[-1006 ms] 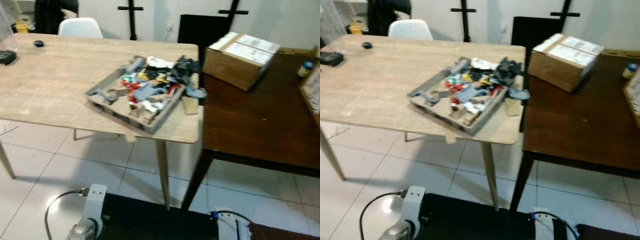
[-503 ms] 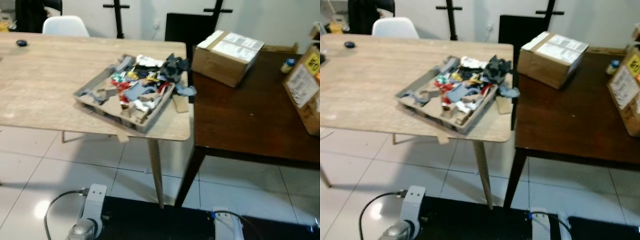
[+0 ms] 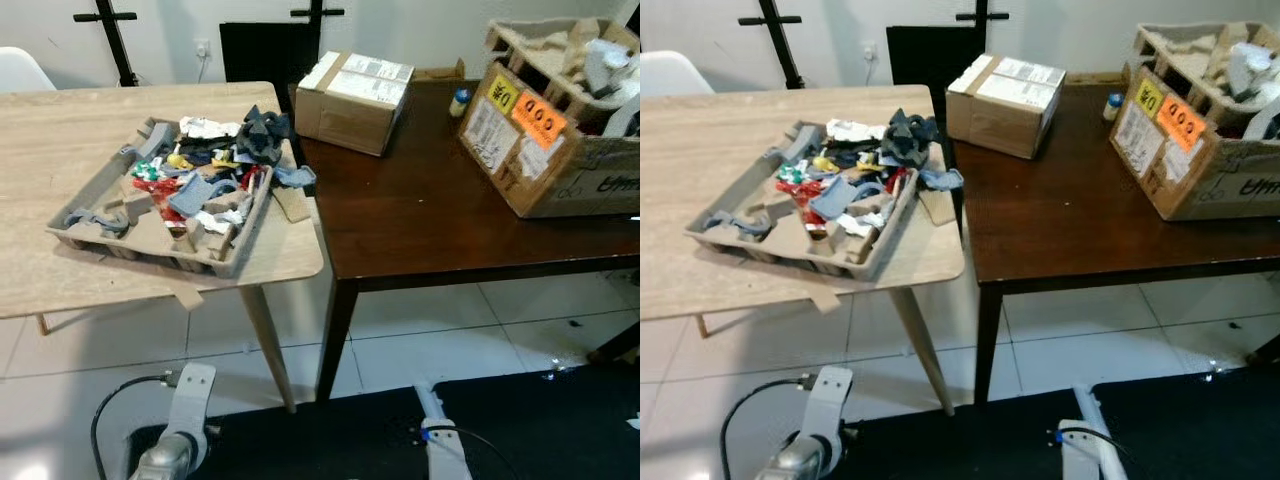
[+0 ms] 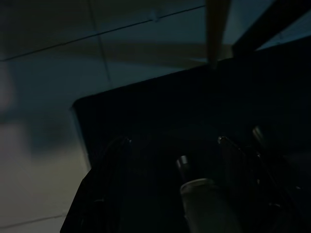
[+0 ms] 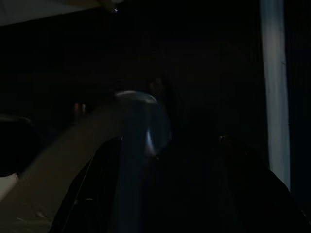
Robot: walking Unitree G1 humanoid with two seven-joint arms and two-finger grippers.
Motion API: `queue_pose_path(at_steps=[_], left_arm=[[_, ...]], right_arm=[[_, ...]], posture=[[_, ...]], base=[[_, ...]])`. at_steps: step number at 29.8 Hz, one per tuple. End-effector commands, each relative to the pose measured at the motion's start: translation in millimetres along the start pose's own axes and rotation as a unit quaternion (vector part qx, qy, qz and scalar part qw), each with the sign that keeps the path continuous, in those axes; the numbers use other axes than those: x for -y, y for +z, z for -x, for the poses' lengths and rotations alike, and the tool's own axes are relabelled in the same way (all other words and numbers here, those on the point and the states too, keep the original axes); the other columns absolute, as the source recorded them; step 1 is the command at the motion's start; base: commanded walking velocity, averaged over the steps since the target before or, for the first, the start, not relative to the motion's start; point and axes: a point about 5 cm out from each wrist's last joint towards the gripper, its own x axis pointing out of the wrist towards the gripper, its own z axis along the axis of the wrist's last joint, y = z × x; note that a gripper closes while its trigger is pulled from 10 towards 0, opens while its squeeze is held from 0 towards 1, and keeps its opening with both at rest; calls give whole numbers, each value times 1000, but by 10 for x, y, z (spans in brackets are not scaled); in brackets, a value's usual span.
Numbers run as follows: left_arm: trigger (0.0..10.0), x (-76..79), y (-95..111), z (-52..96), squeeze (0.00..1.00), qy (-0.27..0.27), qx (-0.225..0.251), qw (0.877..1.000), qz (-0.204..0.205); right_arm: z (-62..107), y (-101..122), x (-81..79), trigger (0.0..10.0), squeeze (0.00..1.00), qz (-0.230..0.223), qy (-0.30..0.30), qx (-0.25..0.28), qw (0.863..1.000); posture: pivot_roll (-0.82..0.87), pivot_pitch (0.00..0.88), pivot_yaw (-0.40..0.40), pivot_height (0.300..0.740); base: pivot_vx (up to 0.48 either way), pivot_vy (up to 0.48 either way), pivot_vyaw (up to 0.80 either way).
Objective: Picking trash to rubbish bin
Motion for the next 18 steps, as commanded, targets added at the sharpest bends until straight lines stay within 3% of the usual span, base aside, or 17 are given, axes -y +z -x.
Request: queue_pose_path(at_steps=[1, 18], left_arm=[[10000, -41, -93, 31, 0, 8, -12, 1000, 3], [10000, -65, -84, 35, 0, 18, -5, 1000, 11]], right_arm=[[12, -56, 25, 10000, 0, -5, -4, -9, 1000], [16, -58, 39, 10000, 0, -4, -3, -8, 1000]], posture=[[64, 122, 28, 740], [65, 124, 27, 740]], base=[[0, 0, 0], [274, 0, 0]])
